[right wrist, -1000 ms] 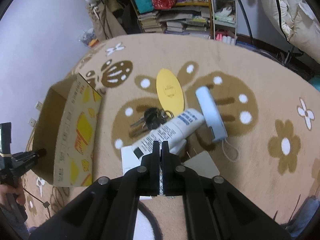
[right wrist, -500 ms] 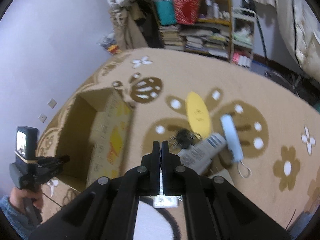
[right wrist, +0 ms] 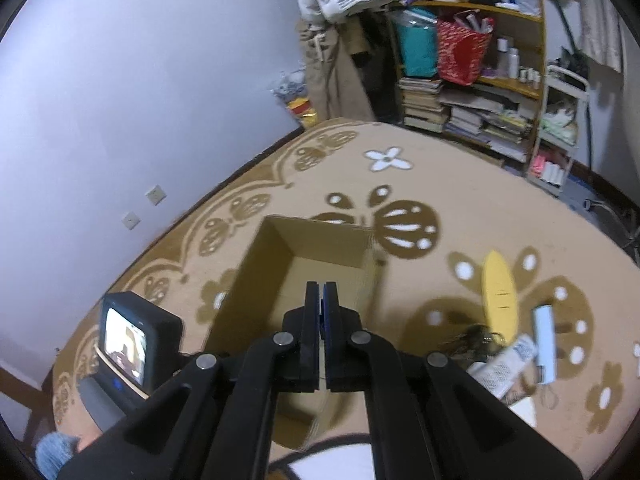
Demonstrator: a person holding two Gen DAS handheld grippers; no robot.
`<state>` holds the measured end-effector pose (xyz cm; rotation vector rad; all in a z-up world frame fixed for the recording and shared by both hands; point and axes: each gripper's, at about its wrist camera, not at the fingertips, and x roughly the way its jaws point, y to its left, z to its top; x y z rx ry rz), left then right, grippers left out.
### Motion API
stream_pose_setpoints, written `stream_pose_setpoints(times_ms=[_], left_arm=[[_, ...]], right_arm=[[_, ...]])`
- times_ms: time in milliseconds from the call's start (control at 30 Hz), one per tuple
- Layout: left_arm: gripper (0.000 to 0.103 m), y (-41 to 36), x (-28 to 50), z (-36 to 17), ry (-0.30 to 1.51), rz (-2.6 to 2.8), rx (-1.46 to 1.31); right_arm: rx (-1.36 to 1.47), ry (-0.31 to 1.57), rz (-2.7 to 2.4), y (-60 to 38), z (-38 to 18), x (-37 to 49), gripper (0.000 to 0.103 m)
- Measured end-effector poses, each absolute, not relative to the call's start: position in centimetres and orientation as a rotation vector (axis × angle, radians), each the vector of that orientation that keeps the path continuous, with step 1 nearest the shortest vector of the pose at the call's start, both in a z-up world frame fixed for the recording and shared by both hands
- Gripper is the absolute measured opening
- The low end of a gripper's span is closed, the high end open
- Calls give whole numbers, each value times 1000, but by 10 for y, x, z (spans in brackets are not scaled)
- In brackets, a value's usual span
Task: Organize rigid objects
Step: 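Carry the yellow tag into the box and open the right gripper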
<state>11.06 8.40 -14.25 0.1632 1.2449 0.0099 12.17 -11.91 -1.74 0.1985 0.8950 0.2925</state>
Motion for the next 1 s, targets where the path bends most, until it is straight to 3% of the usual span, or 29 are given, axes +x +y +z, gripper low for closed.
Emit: stream_pose_setpoints(times_ms=[433, 767, 800, 900, 967, 1000], left_arm=[[12, 86, 110, -150, 1286, 20, 144], [12, 80, 107, -138, 1245, 25, 141], [12, 80, 107, -137, 1243, 32, 137], [12, 80, 105, -132, 1227, 45, 136], [12, 80, 105, -133, 1232, 45, 135], [12, 80, 105, -133, 1235, 49, 138]], right_arm=[[159, 1065, 316, -91, -89, 128, 3], [96, 1084, 330, -78, -100, 124, 5], [90, 1082, 310, -79, -98, 124, 7], [86, 1047, 271, -84, -88, 116, 30], [100, 1024, 276, -89, -82, 113, 55], [106, 1010, 269, -93, -79, 110, 60]])
